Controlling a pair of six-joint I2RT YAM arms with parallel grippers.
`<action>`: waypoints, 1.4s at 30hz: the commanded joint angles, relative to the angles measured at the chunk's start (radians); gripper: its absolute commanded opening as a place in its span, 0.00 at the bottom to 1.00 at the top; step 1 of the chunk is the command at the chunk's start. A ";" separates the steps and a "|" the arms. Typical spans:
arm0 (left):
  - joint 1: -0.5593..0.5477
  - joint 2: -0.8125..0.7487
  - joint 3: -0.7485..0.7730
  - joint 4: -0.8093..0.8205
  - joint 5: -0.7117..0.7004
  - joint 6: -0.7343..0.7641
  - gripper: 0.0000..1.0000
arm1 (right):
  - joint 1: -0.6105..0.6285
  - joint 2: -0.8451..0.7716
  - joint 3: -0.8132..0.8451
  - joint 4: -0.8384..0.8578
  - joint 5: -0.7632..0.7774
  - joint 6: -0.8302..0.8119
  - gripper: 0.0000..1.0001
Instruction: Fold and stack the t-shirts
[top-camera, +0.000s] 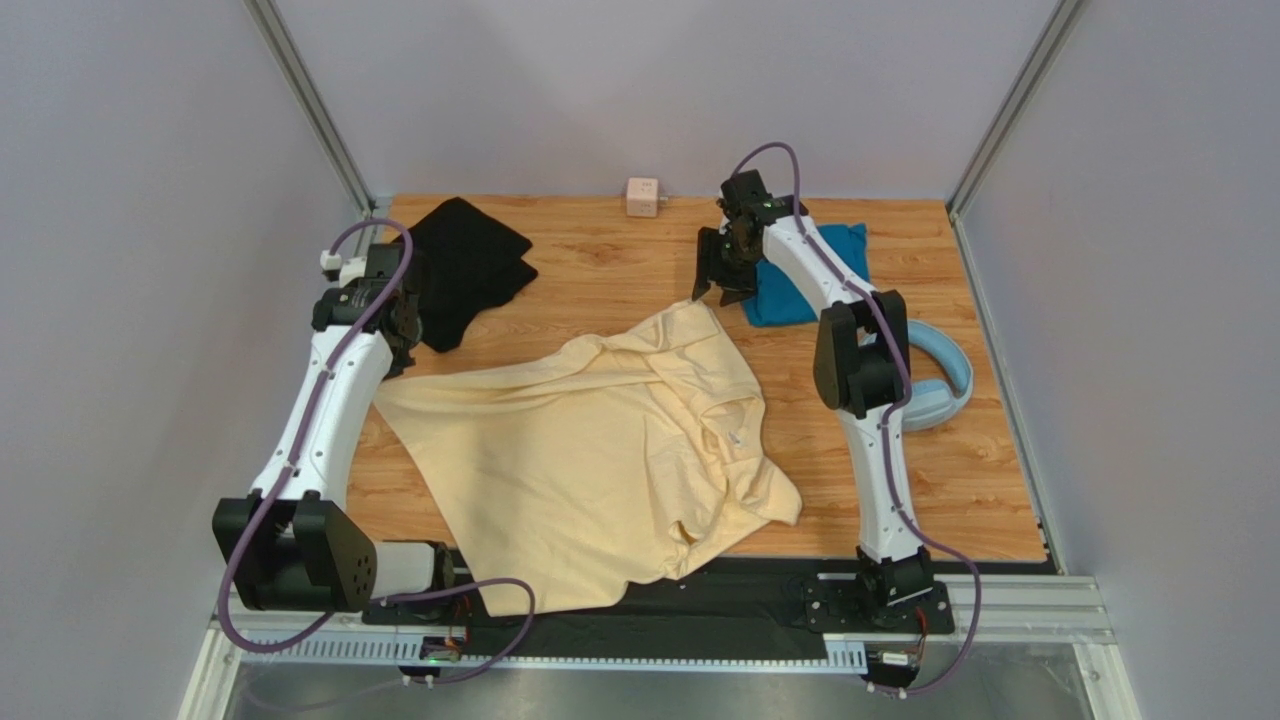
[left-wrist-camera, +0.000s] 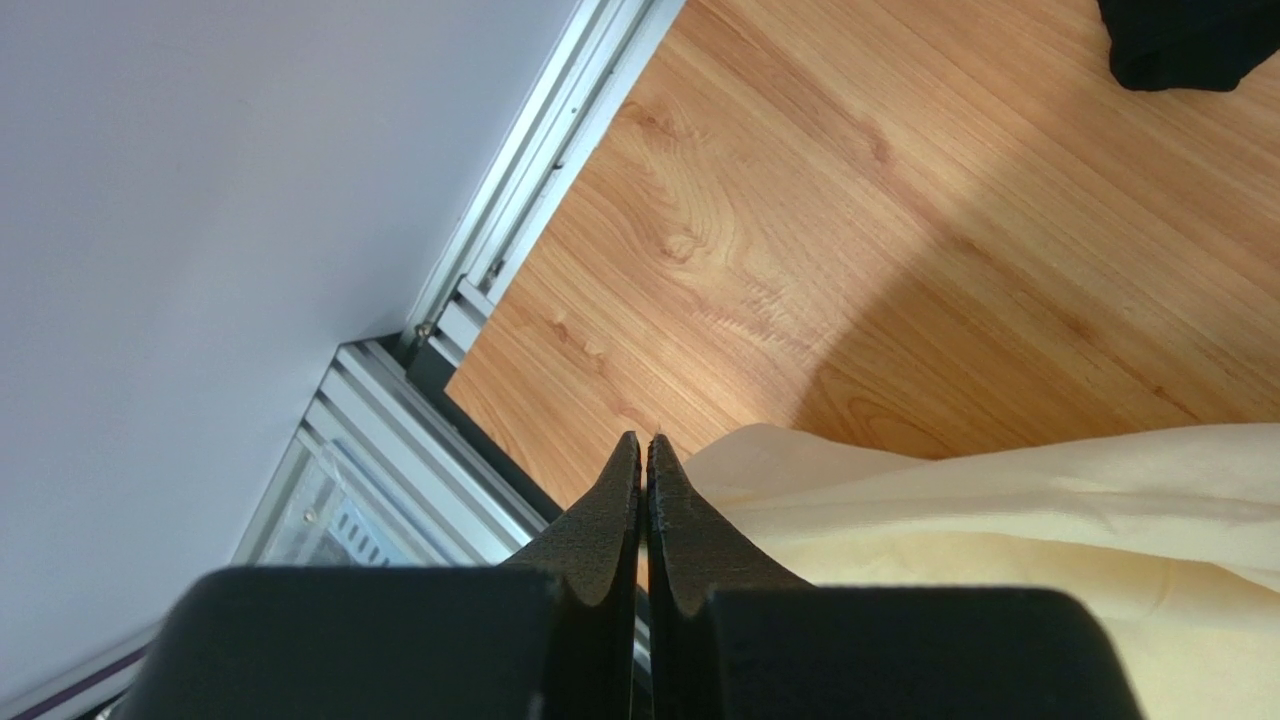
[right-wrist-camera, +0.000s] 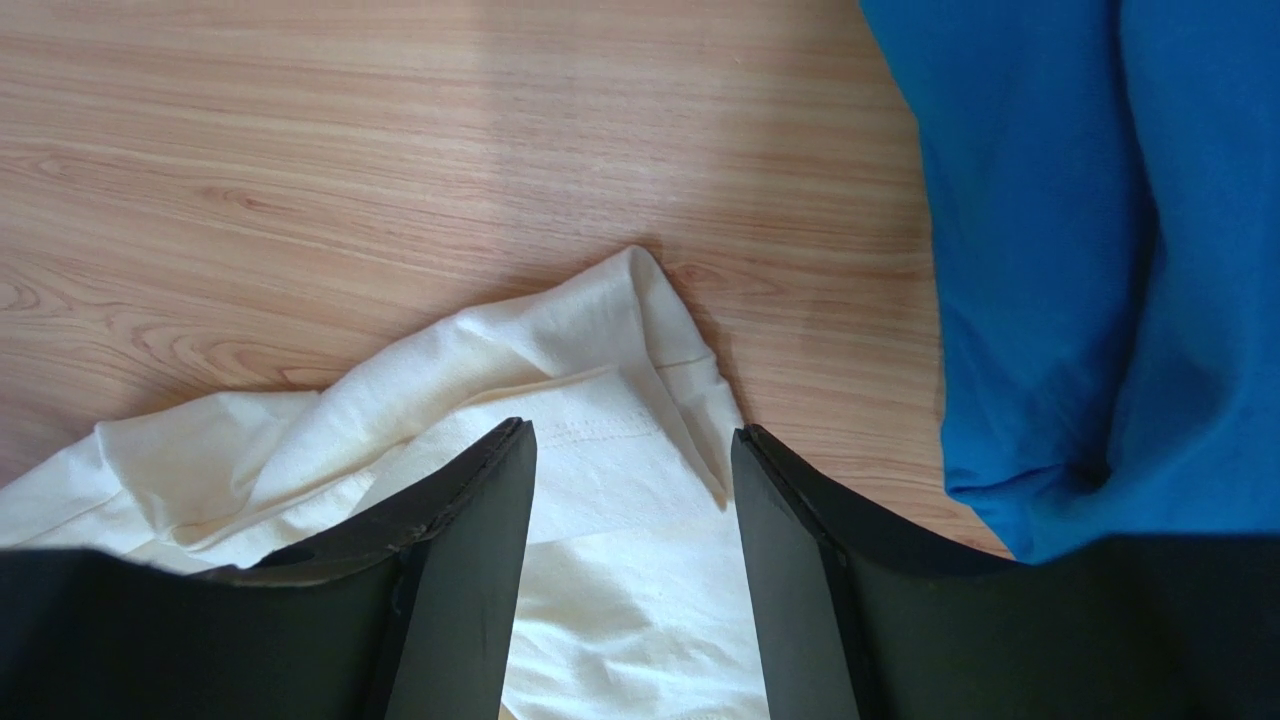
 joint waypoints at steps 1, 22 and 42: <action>0.009 -0.020 0.004 -0.016 0.007 0.014 0.00 | -0.002 0.012 0.014 0.073 -0.034 0.021 0.56; 0.009 0.003 -0.009 -0.015 0.042 -0.013 0.00 | 0.005 0.012 -0.012 0.086 -0.057 0.081 0.04; 0.009 -0.065 0.151 -0.062 0.109 -0.017 0.00 | -0.008 -0.368 -0.062 0.030 0.104 0.006 0.00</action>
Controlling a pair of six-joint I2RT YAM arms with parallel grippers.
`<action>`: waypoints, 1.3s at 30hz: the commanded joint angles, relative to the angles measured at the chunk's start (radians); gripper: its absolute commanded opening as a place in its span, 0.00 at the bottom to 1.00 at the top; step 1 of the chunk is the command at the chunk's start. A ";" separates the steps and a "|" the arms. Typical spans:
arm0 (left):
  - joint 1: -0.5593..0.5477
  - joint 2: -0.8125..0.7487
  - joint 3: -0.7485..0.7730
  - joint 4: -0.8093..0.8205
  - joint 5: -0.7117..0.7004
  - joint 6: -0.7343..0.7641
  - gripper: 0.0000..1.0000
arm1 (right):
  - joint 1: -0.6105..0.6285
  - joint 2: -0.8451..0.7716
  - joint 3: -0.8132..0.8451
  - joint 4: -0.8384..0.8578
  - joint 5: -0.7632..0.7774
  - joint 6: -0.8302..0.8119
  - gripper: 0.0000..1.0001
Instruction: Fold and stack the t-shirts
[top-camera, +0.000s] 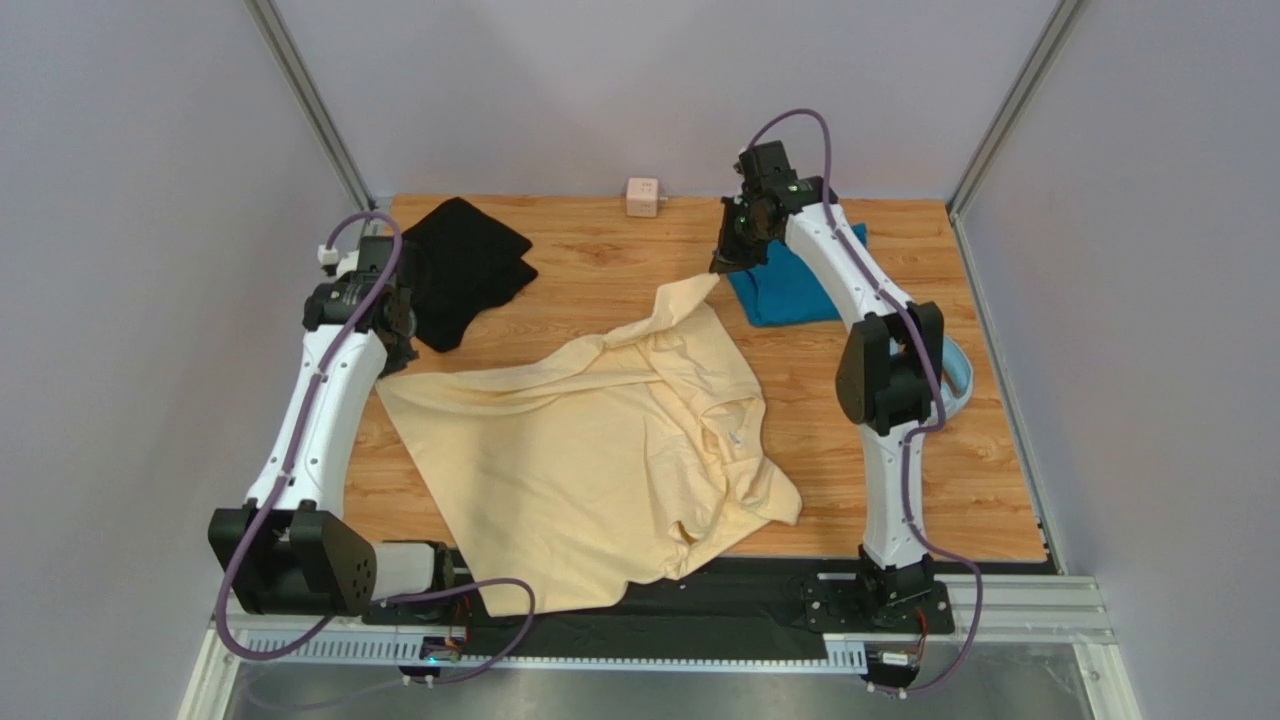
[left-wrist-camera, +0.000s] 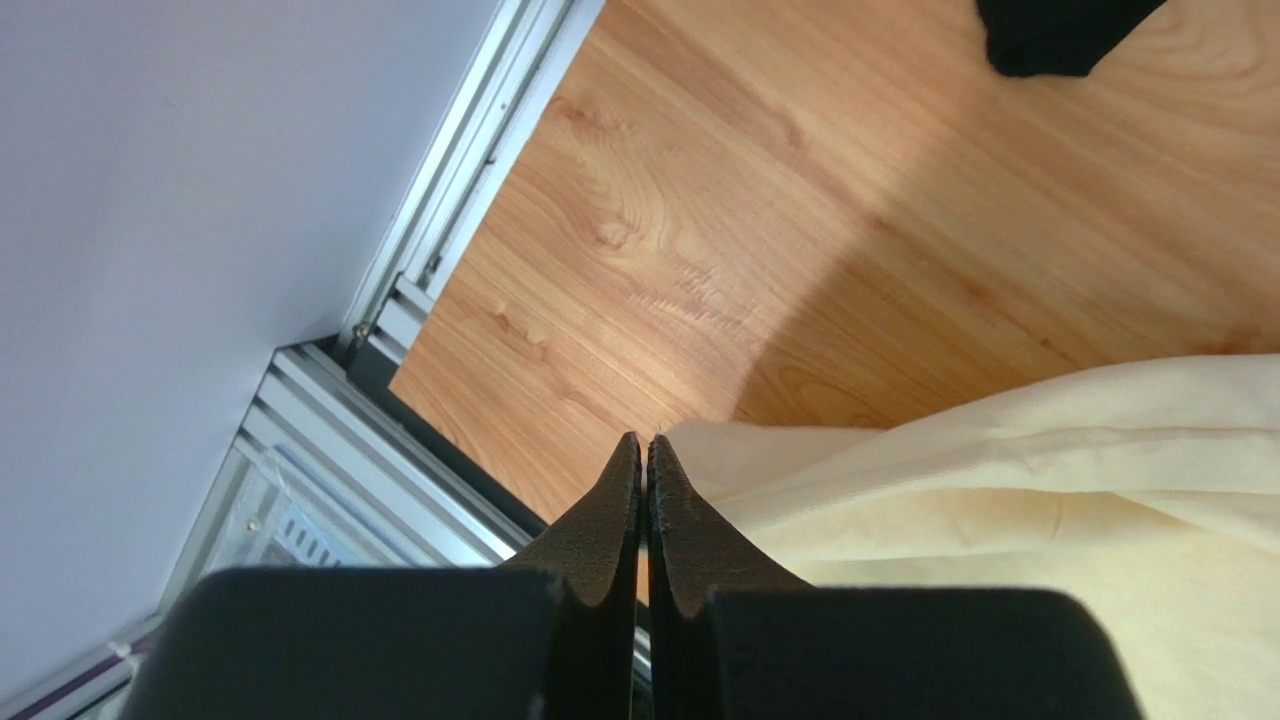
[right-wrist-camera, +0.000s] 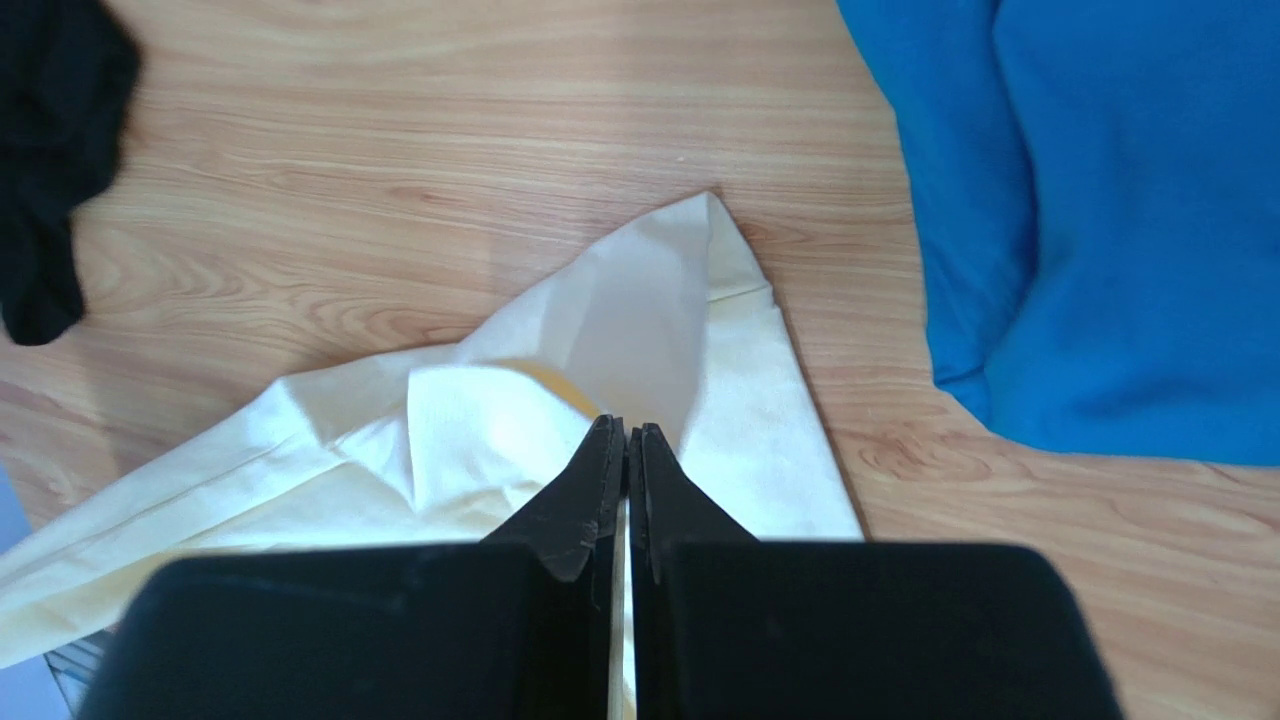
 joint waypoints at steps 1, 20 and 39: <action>0.007 -0.056 0.128 -0.045 0.014 -0.011 0.00 | -0.012 -0.260 -0.012 -0.004 0.135 -0.052 0.00; -0.027 -0.258 0.567 -0.220 0.151 -0.106 0.00 | -0.034 -1.069 -0.177 0.096 0.393 -0.141 0.00; -0.101 -0.369 1.004 -0.268 0.042 -0.084 0.00 | -0.033 -1.201 0.336 -0.027 0.446 -0.232 0.00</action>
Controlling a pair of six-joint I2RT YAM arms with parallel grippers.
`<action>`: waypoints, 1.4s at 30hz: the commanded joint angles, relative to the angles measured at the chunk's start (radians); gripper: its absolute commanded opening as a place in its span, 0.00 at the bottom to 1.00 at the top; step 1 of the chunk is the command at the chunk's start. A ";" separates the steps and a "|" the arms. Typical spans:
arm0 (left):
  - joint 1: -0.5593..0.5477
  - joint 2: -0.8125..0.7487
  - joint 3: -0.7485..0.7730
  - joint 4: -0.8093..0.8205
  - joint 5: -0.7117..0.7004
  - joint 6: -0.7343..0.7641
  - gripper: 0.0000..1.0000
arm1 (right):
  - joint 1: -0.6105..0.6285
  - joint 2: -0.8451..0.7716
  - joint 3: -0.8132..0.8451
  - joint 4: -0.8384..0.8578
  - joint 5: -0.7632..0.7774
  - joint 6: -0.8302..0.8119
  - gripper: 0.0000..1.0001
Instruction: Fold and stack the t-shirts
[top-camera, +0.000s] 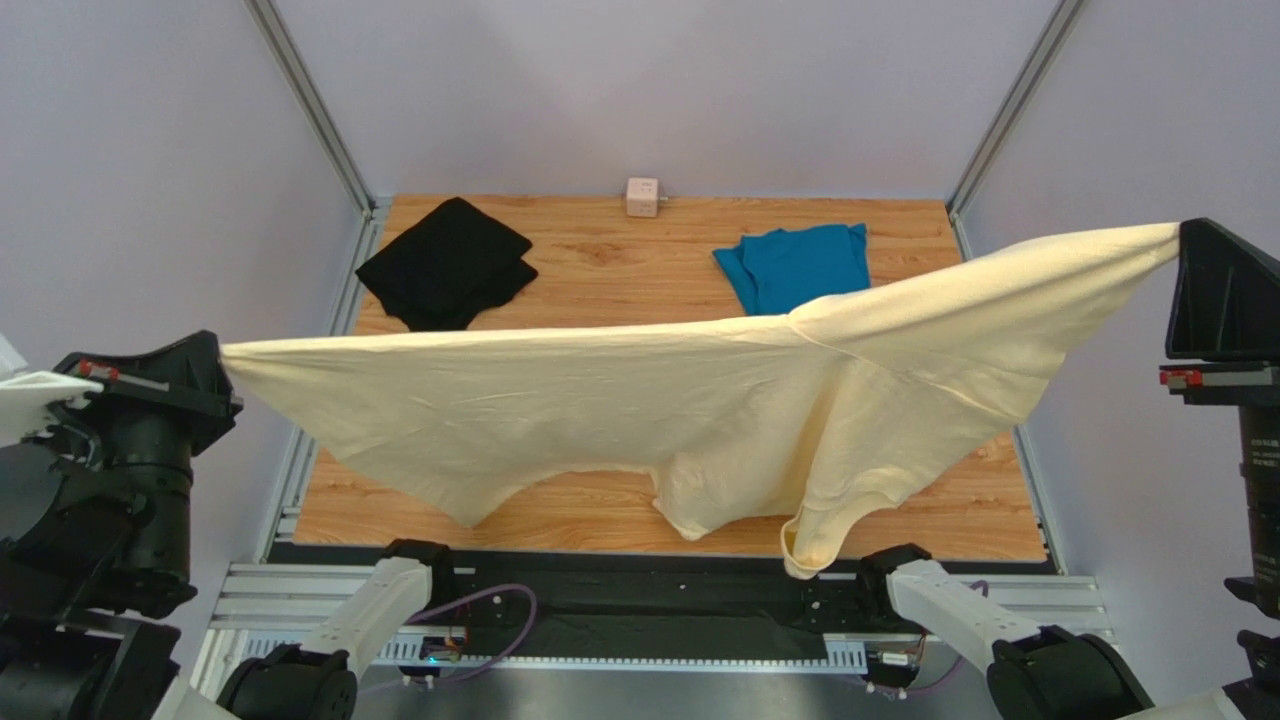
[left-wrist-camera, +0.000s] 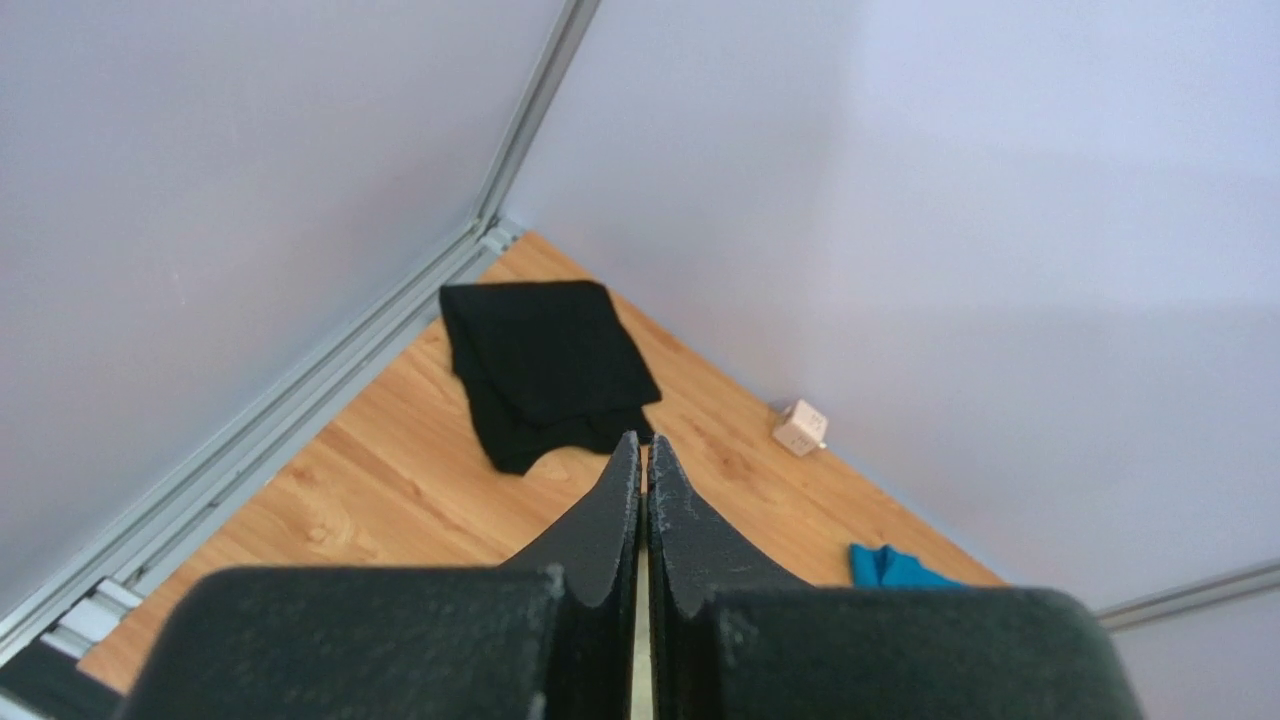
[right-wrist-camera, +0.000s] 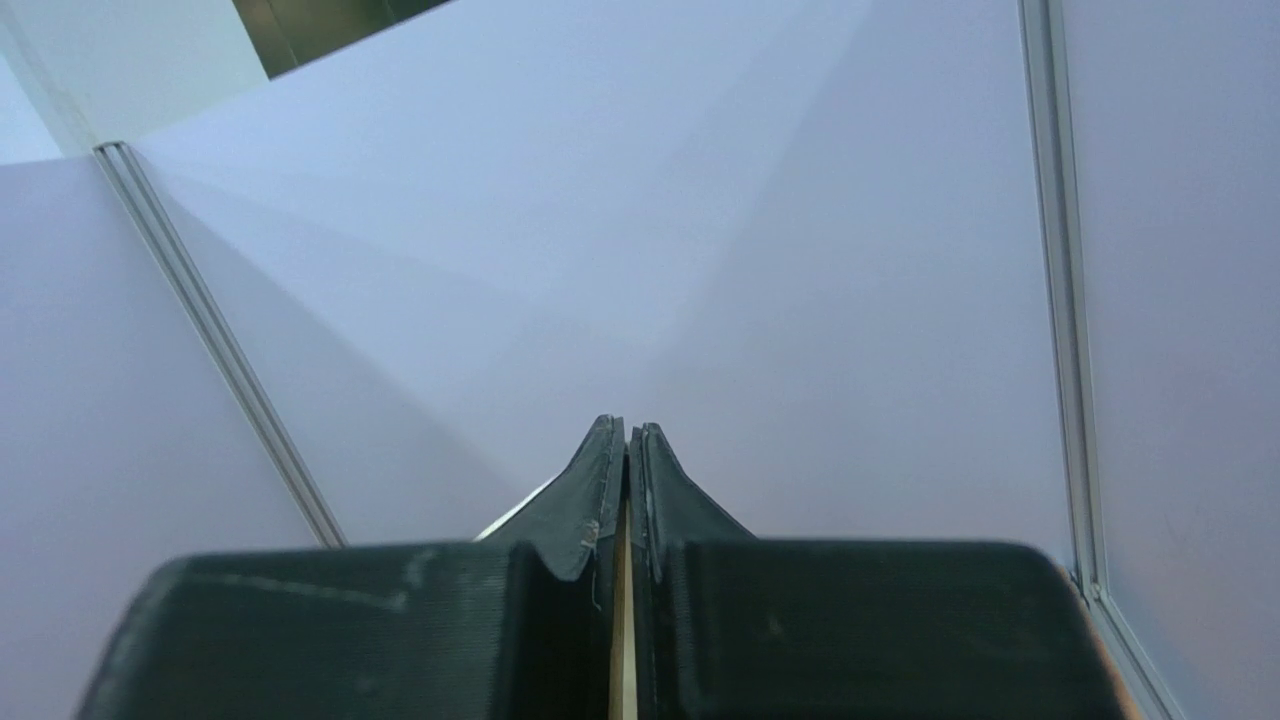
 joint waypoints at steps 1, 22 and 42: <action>-0.001 0.020 0.067 -0.044 -0.045 0.042 0.00 | -0.001 0.050 0.081 0.028 0.041 -0.036 0.00; -0.013 0.054 -0.932 0.266 -0.254 0.073 0.00 | -0.001 0.509 -0.484 -0.069 -0.013 0.052 0.00; 0.102 0.372 -1.068 0.628 -0.266 0.196 0.00 | 0.002 0.986 -0.248 -0.029 -0.008 0.084 0.00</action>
